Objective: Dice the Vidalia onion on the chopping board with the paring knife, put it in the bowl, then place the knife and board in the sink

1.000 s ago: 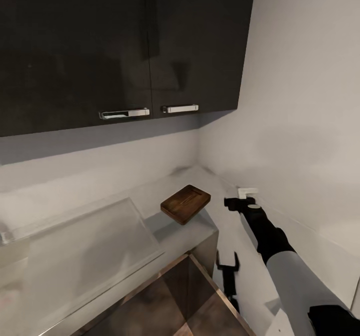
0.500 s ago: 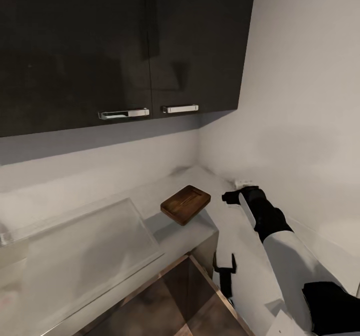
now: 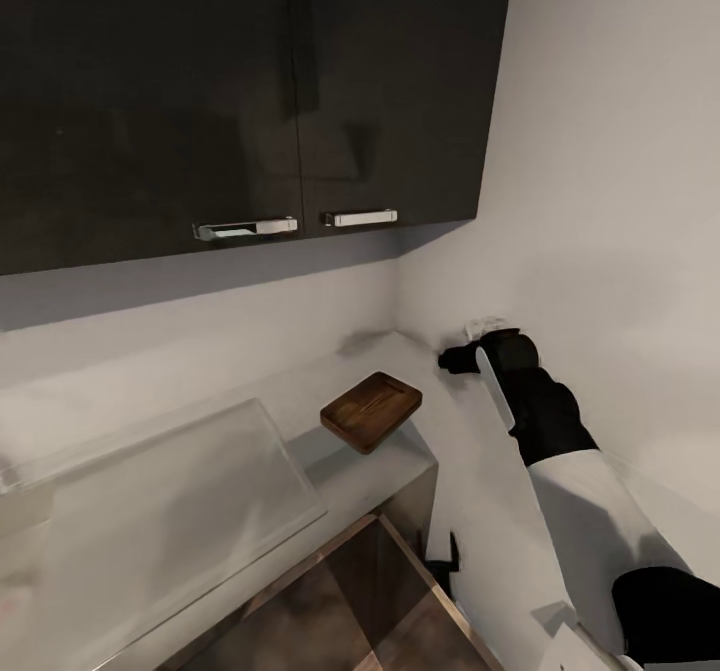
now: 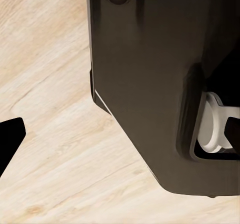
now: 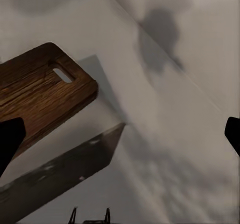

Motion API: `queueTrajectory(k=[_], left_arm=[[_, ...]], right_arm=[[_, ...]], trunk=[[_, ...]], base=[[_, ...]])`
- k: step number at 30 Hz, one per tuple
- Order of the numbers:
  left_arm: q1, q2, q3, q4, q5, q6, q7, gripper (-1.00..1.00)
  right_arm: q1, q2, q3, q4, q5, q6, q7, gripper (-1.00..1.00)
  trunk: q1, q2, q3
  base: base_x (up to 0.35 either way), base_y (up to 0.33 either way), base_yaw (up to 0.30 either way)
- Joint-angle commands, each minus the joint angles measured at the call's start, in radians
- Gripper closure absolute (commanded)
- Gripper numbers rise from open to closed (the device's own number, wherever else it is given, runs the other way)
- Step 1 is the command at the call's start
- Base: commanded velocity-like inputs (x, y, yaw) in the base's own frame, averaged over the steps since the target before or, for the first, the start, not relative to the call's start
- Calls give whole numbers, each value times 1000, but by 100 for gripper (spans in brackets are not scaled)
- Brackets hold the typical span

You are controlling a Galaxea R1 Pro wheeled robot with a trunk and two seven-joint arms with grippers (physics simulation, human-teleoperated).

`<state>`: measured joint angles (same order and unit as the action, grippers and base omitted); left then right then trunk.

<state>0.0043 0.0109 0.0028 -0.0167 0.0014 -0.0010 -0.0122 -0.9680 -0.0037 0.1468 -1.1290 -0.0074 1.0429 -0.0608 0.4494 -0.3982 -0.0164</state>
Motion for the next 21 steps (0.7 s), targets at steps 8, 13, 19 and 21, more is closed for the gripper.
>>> queueTrajectory(k=[8,13,19,21], left_arm=[[0,0,0,-2,0,0,-1,-100],[0,0,1,-2,0,0,-1,-100],[0,0,0,-2,0,0,-2,-100],[0,0,0,-2,0,0,-2,-100]], right_arm=[[0,-1,62,-7,3,4,-6,-100],[0,-1,66,-8,5,4,-7,-100],[0,-1,72,-6,7,4,-7,-100],[0,-1,73,2,11,4,-10,-100]], trunk=[[1,-2,-2],[1,-2,-2],[1,-2,-2],[1,-2,-2]], base=[[0,0,0],[31,0,0],[262,0,0],[251,0,0]])
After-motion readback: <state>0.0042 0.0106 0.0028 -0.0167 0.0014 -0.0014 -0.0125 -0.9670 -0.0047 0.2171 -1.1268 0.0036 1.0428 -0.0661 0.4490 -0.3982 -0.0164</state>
